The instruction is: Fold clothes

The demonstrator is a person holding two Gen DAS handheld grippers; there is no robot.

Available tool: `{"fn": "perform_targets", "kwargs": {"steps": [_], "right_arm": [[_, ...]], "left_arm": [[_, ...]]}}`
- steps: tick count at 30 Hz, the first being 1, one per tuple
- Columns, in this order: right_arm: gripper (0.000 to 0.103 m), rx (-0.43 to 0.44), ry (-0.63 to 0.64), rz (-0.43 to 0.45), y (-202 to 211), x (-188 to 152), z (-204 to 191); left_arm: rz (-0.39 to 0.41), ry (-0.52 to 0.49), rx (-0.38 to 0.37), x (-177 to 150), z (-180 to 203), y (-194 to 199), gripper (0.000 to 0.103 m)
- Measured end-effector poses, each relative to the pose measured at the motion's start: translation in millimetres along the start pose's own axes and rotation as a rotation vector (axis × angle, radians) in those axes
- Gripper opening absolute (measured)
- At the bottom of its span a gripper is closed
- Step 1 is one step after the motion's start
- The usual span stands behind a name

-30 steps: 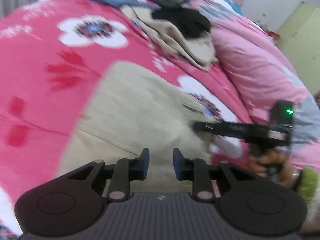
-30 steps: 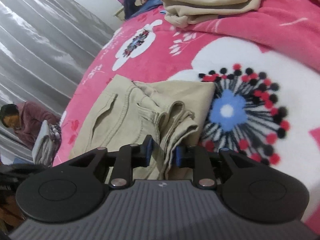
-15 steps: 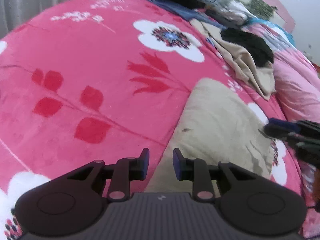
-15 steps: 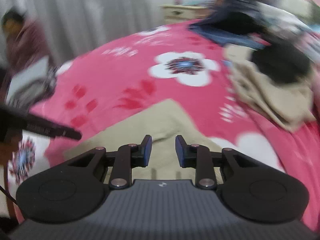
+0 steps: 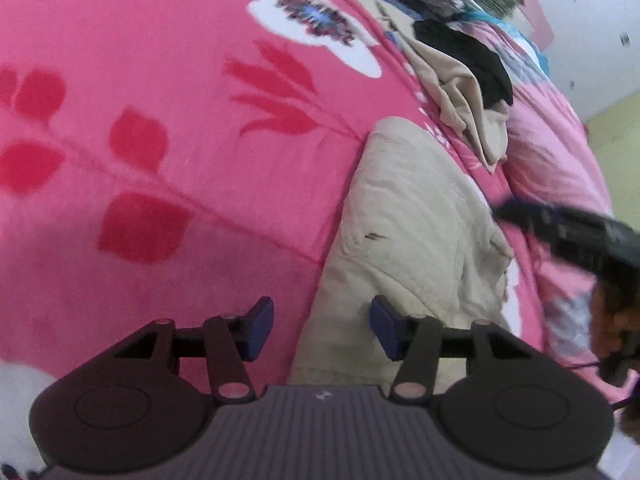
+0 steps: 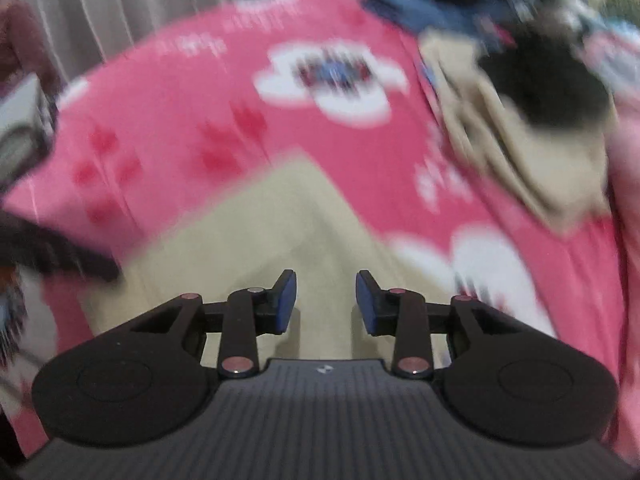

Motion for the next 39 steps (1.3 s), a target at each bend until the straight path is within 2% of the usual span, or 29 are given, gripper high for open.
{"fn": "perform_targets", "kwargs": {"steps": [2, 4, 6, 7, 9, 12, 15, 18, 20, 21, 24, 27, 31, 34, 39], "right_arm": [[0.031, 0.024, 0.068, 0.053, -15.1, 26.4, -24.7], [0.031, 0.041, 0.133, 0.089, -33.1, 47.4, -47.8], [0.03, -0.019, 0.163, -0.002, -66.9, 34.2, -45.0], [0.03, -0.039, 0.159, -0.052, -79.0, 22.5, -39.0], [0.03, -0.022, 0.084, -0.094, -85.2, 9.6, -26.7], [0.03, -0.06, 0.071, -0.124, -76.0, 26.6, -27.9], [0.029, -0.023, 0.023, -0.079, -64.3, 49.3, -36.3], [0.026, 0.026, -0.018, -0.072, -80.8, 63.4, -42.7], [0.02, 0.017, -0.063, -0.133, -108.3, 48.6, -33.3], [0.019, 0.03, -0.096, -0.132, -114.0, 43.4, -28.1], [0.018, 0.0, -0.189, -0.132, -96.3, 47.9, -21.6], [0.019, -0.028, -0.177, -0.101, -51.1, 47.9, -25.9], [0.018, -0.035, -0.136, -0.178, -12.9, 10.2, -36.3], [0.019, -0.04, -0.045, -0.302, -32.9, -33.4, -46.5], [0.019, -0.048, -0.011, -0.26, -38.6, -44.3, -49.3]], "left_arm": [[-0.004, 0.026, -0.019, -0.7, -2.5, -1.5, 0.054], [0.002, 0.006, -0.022, -2.5, -1.9, -4.3, 0.054], [0.009, -0.01, -0.027, -4.3, -1.8, -7.3, 0.055], [0.008, -0.002, -0.035, -4.5, -2.6, -8.9, 0.055], [0.002, 0.007, -0.044, -4.3, -4.2, -11.1, 0.056], [0.002, 0.01, -0.053, -5.1, -6.2, -10.9, 0.056], [0.0, 0.01, -0.06, -6.6, -7.2, -9.8, 0.056], [-0.002, 0.004, -0.064, -7.8, -7.6, -8.5, 0.056], [-0.004, -0.001, -0.066, -8.6, -7.9, -7.6, 0.056], [-0.005, -0.003, -0.068, -9.0, -8.0, -7.2, 0.056], [-0.008, -0.009, -0.072, -10.2, -8.4, -5.8, 0.056], [-0.013, -0.009, -0.074, -11.7, -9.3, -4.2, 0.056], [-0.024, -0.011, -0.061, -14.8, -9.9, -1.8, 0.056], [-0.027, -0.046, -0.033, -15.6, -6.7, -2.9, 0.055], [0.0, -0.088, 0.012, -13.3, 3.8, 3.0, 0.056]]}}
Point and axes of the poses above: each gripper's, at about its wrist camera, not at the fingertips, and y roughly against the way its jaws point, z to its right, x to its top, the point moved 8 cm from there along -y, roughly the way its jaws point, and after that the axes turned 6 degrees about -x, right-handed, at the moved point
